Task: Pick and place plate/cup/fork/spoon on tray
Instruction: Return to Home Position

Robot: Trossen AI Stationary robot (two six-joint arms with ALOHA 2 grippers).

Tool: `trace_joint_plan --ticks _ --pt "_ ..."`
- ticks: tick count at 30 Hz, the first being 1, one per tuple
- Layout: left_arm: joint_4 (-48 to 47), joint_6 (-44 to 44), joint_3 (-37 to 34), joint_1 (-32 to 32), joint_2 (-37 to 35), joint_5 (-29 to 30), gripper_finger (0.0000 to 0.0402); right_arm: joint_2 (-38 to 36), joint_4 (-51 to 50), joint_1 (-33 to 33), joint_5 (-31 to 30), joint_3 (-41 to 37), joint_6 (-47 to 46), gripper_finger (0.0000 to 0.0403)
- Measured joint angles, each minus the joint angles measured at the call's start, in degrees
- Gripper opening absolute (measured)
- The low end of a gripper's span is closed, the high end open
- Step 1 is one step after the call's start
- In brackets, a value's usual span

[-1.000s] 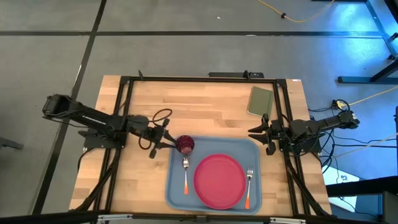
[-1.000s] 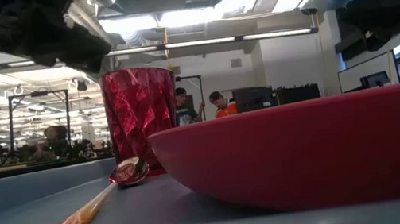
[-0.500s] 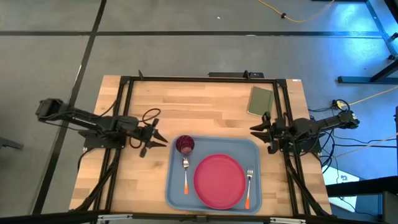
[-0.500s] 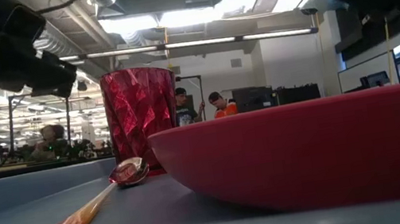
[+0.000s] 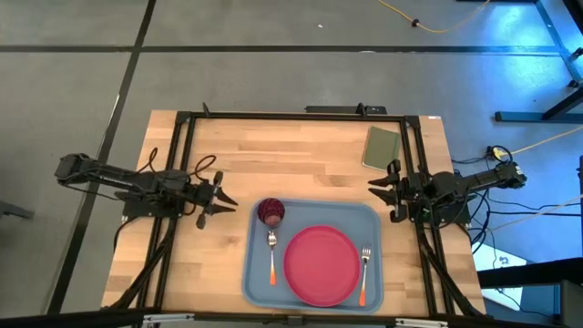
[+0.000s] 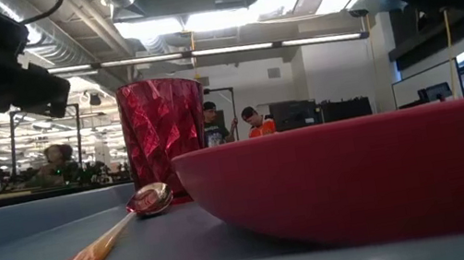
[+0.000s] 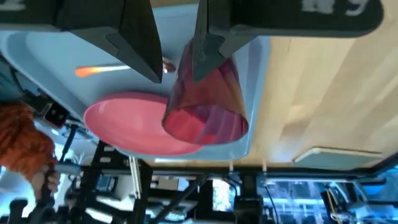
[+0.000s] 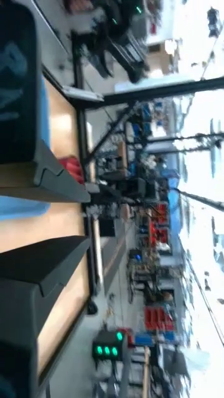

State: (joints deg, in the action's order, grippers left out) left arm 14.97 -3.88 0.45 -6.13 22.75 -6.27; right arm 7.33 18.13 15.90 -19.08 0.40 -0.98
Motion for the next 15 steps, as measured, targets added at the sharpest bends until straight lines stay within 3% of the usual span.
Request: trace_joint_plan --ticks 6,15 --pt "-6.19 -0.14 0.0 -0.02 -7.54 -0.05 0.0081 -0.15 -0.21 -0.04 -1.52 0.02 1.43 0.0102" --pt "-13.04 -0.48 0.0 -0.02 -14.74 0.93 0.0081 -0.13 -18.98 -0.04 -3.38 8.73 -0.51 0.0102"
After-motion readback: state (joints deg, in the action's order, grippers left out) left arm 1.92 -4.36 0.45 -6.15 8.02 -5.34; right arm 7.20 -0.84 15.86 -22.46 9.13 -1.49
